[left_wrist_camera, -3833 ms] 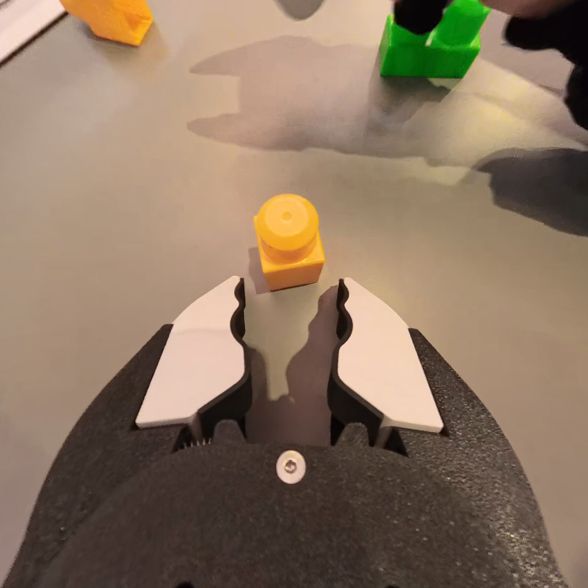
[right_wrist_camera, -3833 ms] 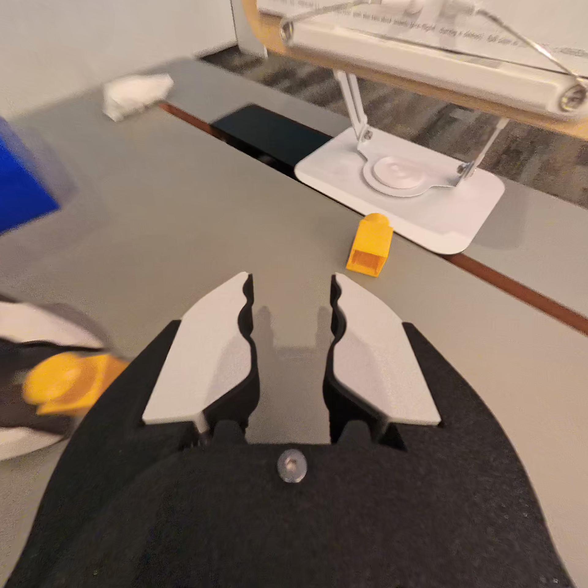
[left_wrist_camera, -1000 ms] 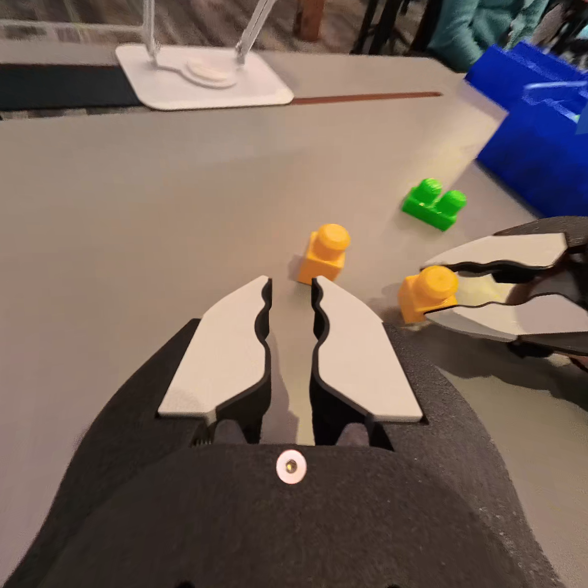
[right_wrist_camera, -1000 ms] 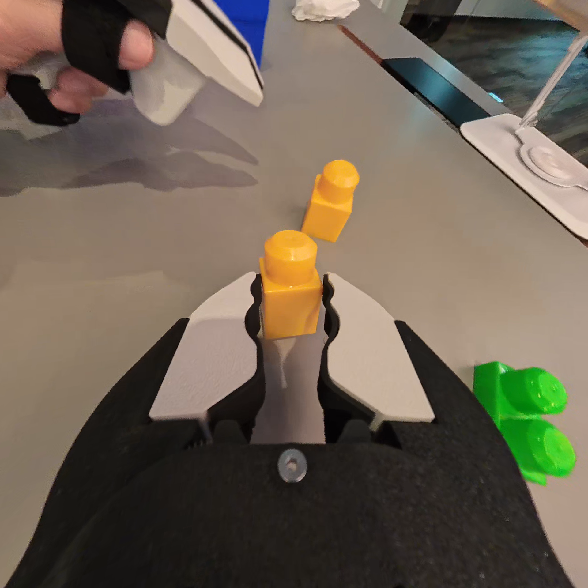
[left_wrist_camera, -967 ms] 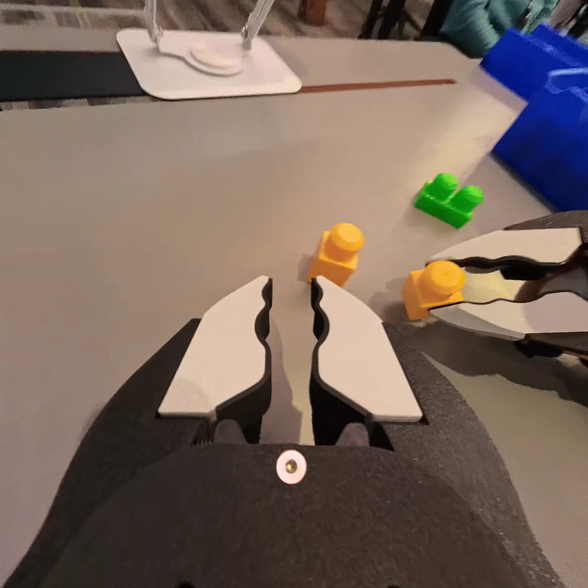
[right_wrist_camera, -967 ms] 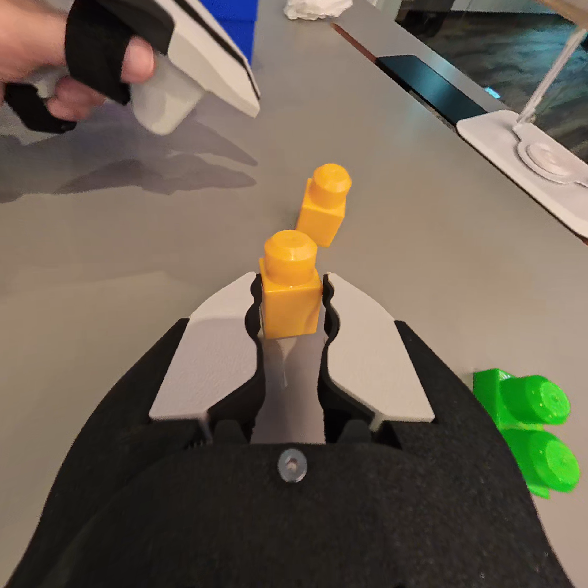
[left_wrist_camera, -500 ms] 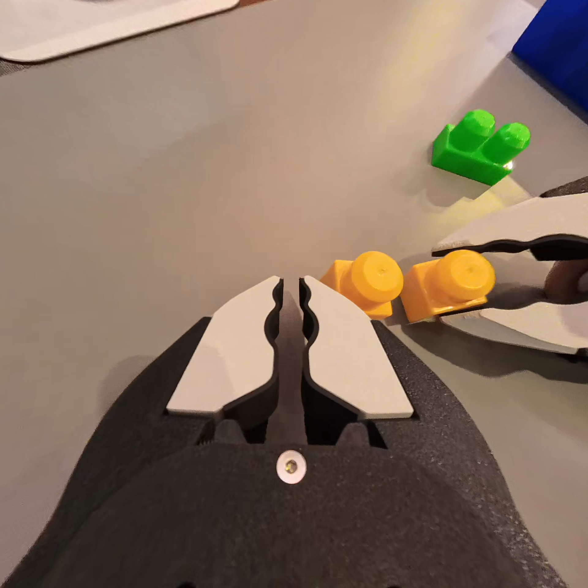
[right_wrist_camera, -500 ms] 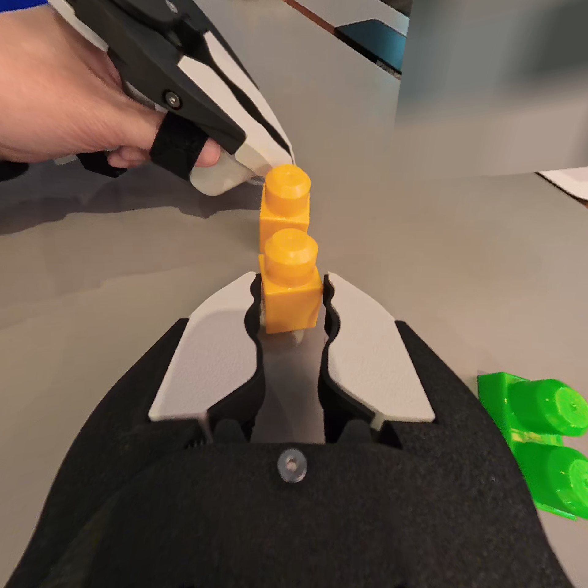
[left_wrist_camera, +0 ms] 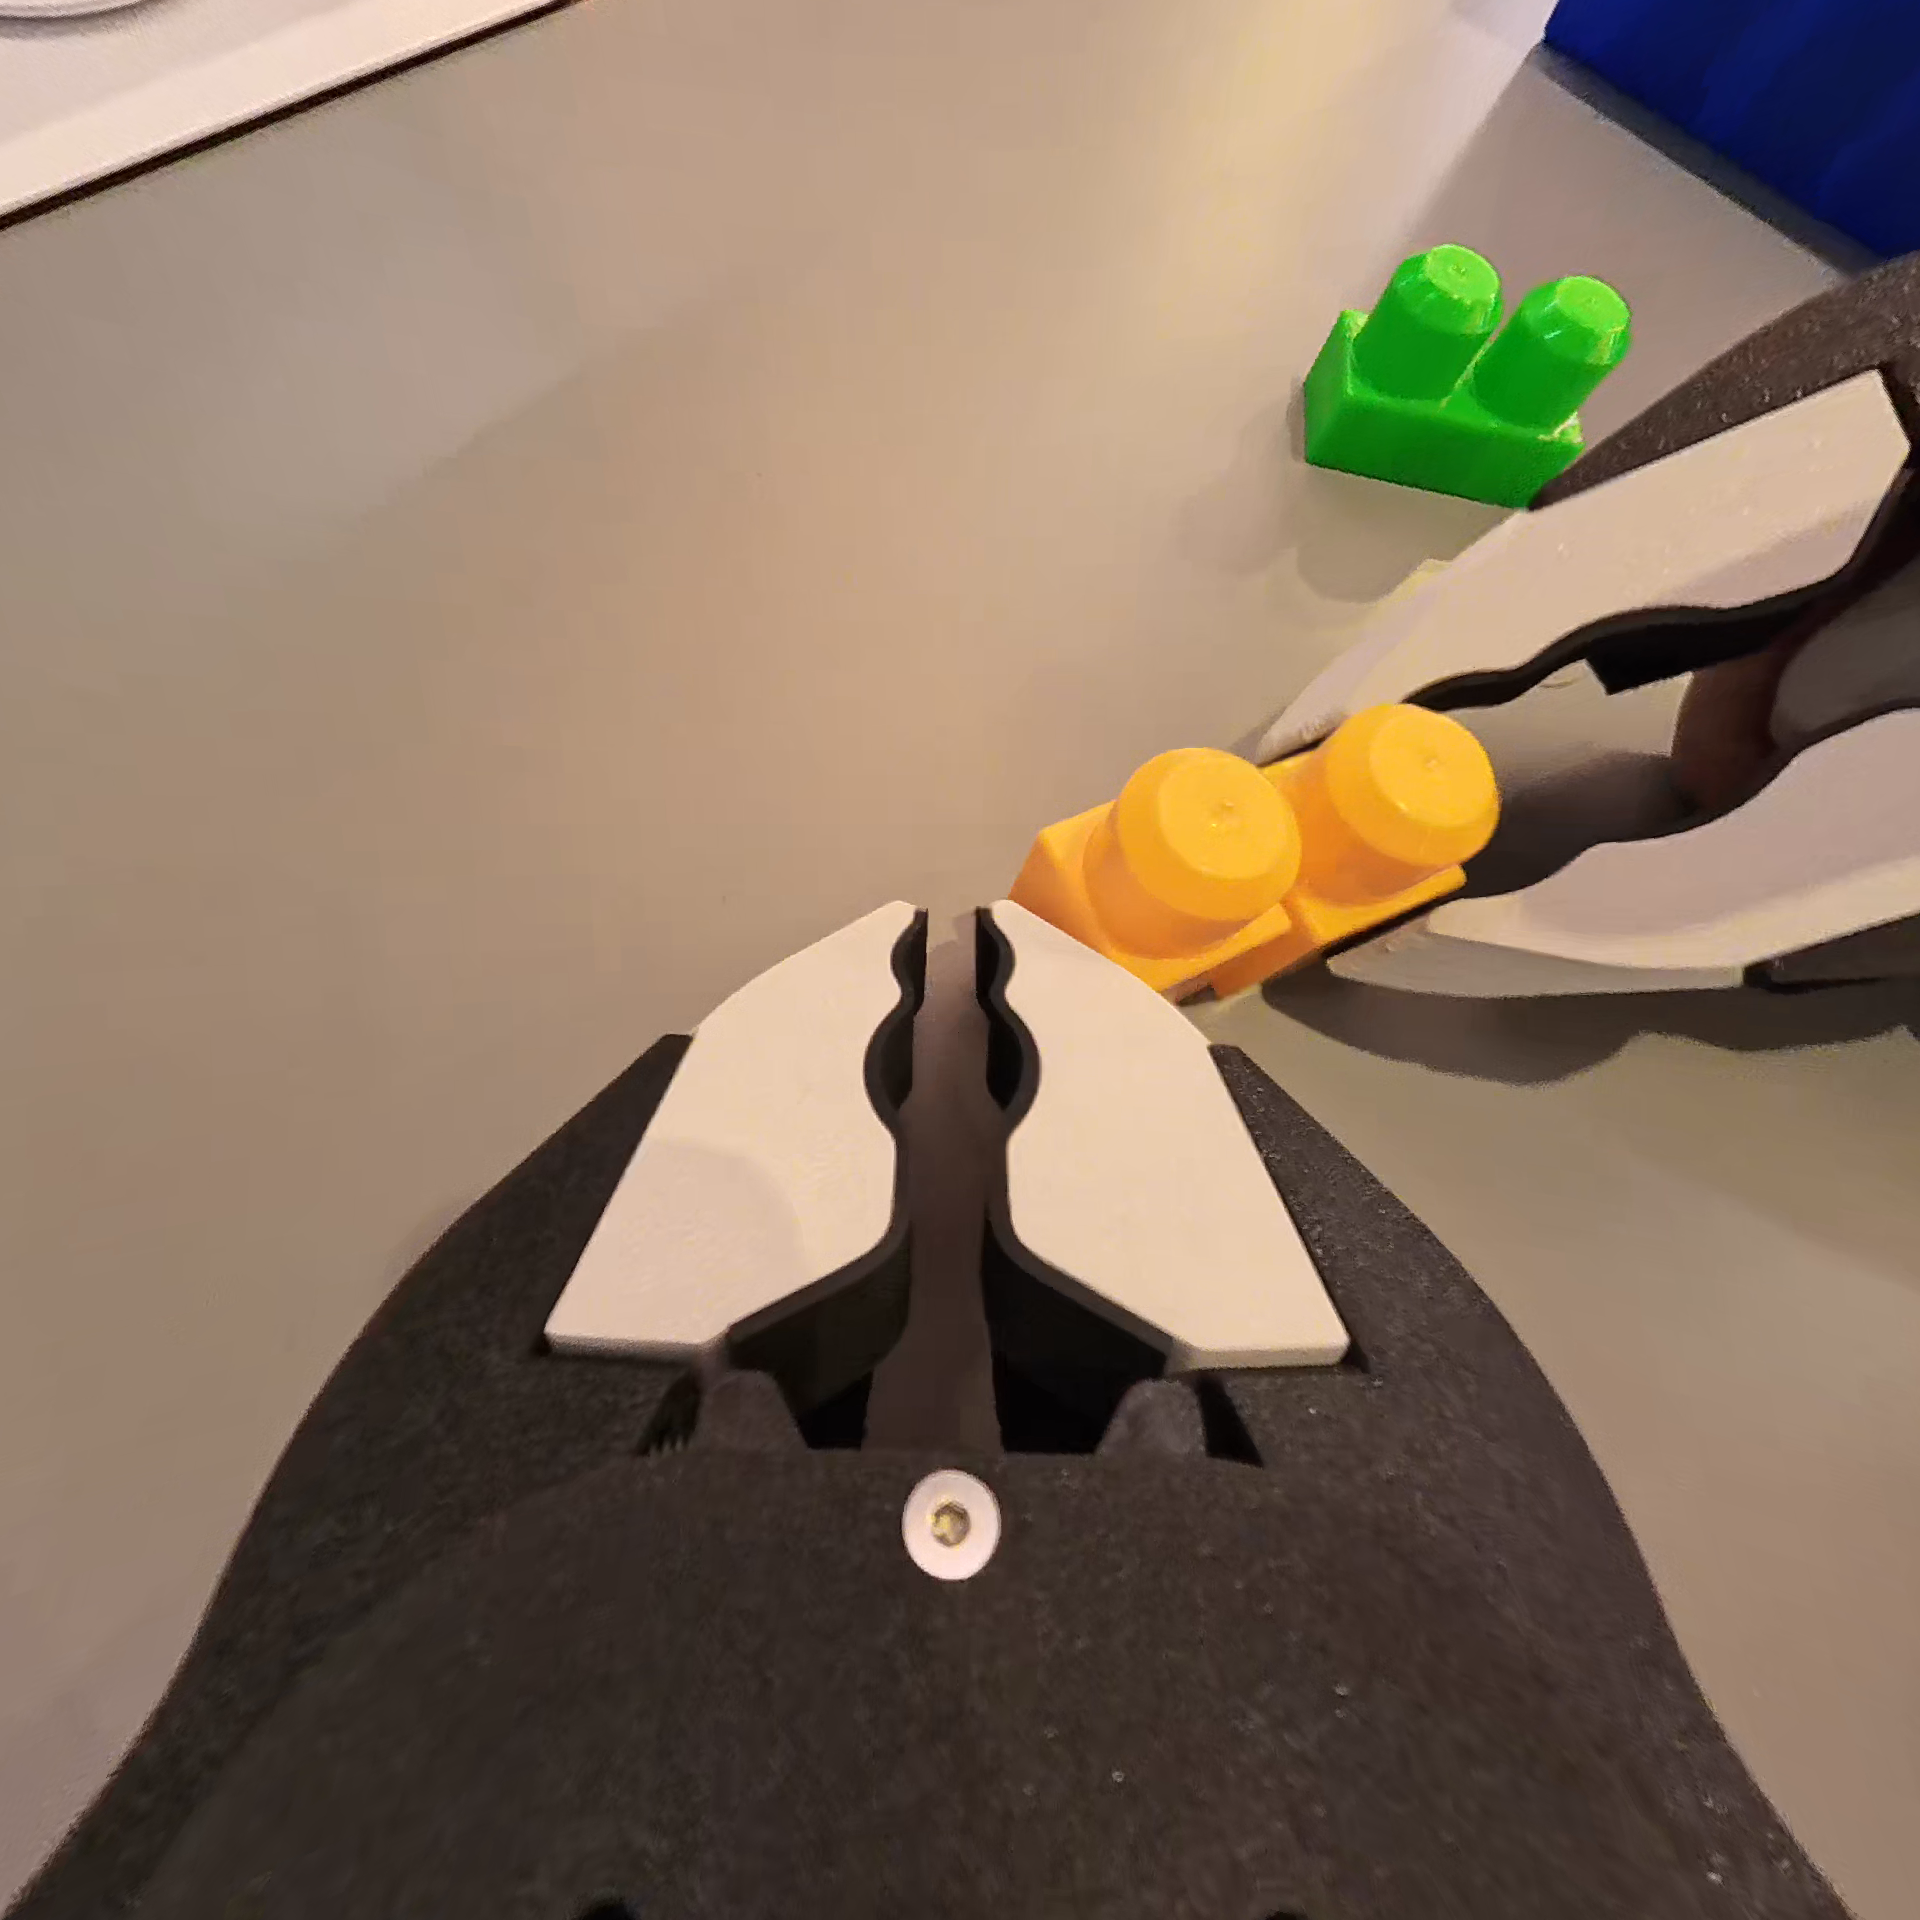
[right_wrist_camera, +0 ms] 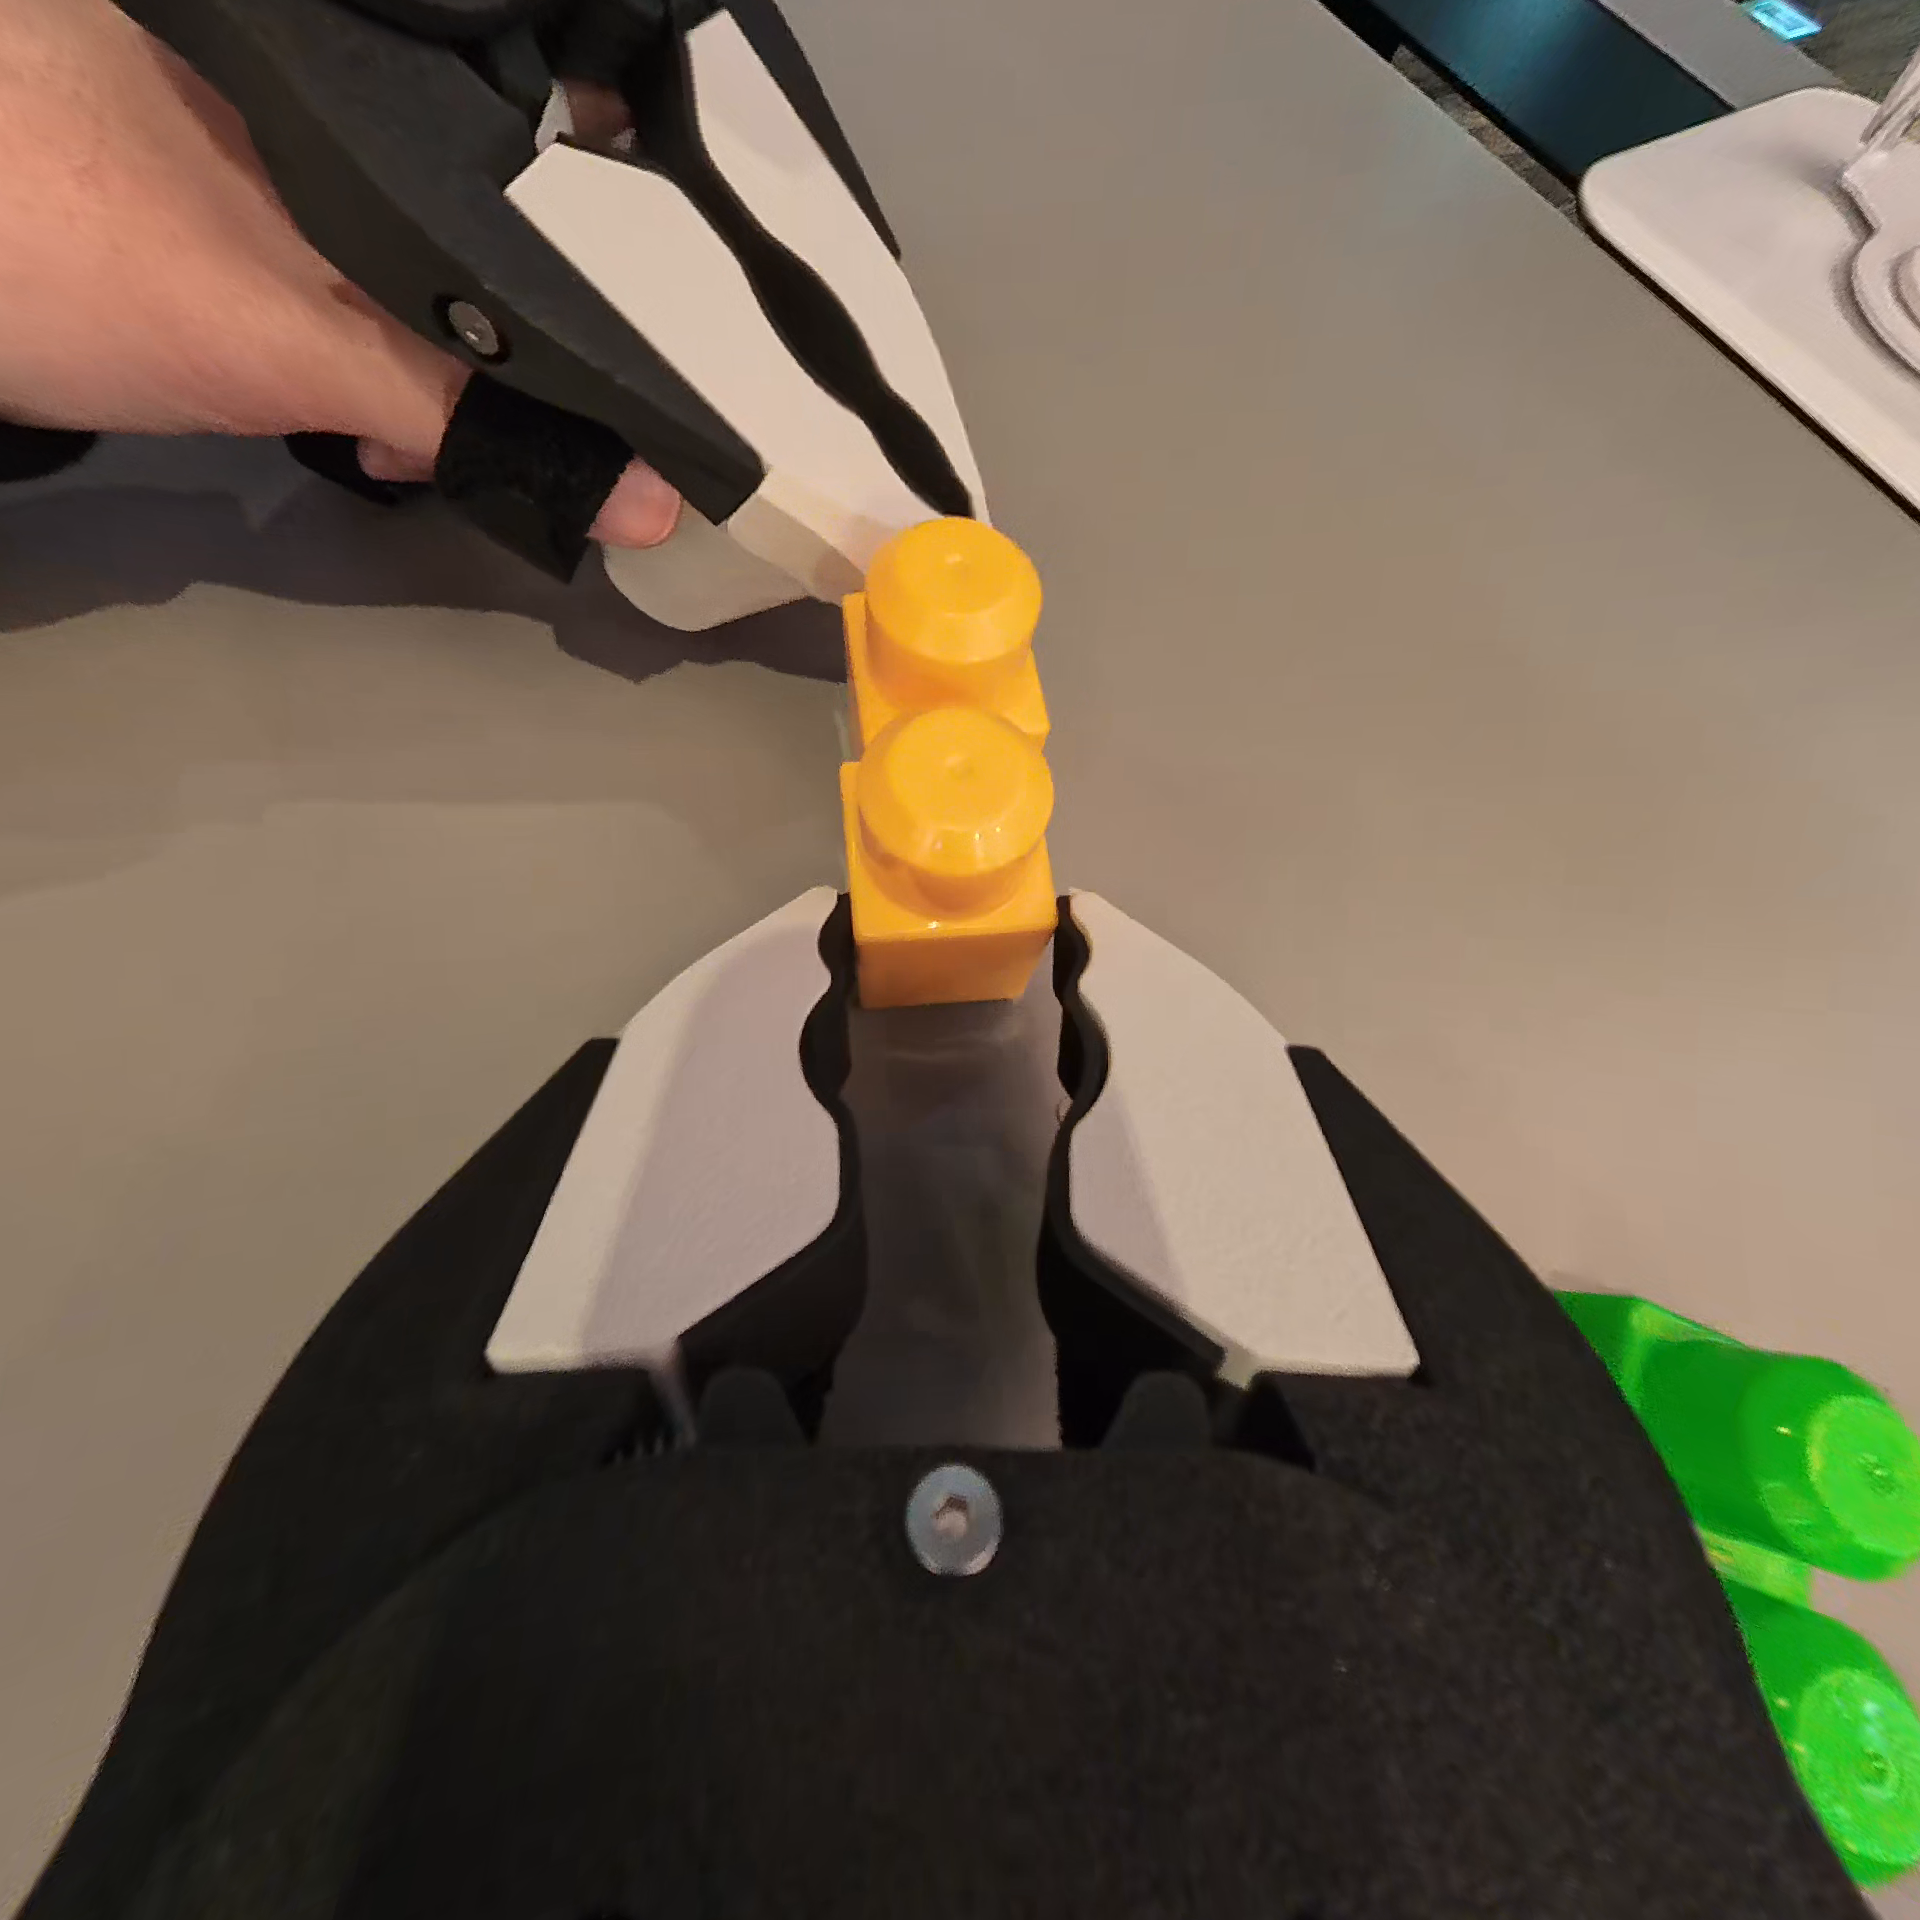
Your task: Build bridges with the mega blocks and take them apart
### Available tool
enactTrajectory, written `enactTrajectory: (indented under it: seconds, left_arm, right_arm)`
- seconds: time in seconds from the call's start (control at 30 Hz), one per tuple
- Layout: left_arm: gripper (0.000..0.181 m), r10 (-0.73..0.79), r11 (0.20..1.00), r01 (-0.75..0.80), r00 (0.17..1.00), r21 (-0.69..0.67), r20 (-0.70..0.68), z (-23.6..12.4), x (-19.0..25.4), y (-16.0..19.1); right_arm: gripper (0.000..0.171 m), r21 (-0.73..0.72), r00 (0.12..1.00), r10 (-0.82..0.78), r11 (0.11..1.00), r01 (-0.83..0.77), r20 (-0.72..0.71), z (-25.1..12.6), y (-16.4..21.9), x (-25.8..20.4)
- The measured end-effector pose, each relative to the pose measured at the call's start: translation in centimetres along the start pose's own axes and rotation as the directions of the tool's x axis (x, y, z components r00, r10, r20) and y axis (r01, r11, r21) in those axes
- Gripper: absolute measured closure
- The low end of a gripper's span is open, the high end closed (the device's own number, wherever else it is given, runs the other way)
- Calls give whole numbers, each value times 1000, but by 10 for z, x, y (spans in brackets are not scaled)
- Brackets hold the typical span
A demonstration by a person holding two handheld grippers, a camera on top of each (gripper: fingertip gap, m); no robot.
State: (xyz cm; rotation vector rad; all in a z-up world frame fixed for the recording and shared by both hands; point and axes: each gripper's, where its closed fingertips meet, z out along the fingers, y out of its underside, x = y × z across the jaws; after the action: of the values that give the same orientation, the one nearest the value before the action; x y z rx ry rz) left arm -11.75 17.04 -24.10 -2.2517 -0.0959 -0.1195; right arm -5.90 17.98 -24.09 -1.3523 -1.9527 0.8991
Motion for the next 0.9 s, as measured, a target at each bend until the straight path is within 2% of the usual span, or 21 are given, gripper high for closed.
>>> enactTrajectory:
  seconds: [0.2,0.33,0.7,0.9]
  left_arm:
    - [173,14,1000,-14,999,5,-29,3,2,-3]
    - [181,56,998,-55,998,-25,20,0,1,3]
    - [178,58,997,-56,997,-49,52,-48,7,43]
    - [149,-1,999,3,999,-50,50,-58,3,53]
  right_arm:
    - [135,11,999,-24,1000,24,49,2,0,6]
    - [135,17,996,-63,998,62,62,5,-3,3]
    - [135,37,968,-133,991,129,211,15,-16,-46]
    - [135,37,969,-124,992,119,215,14,-16,-51]
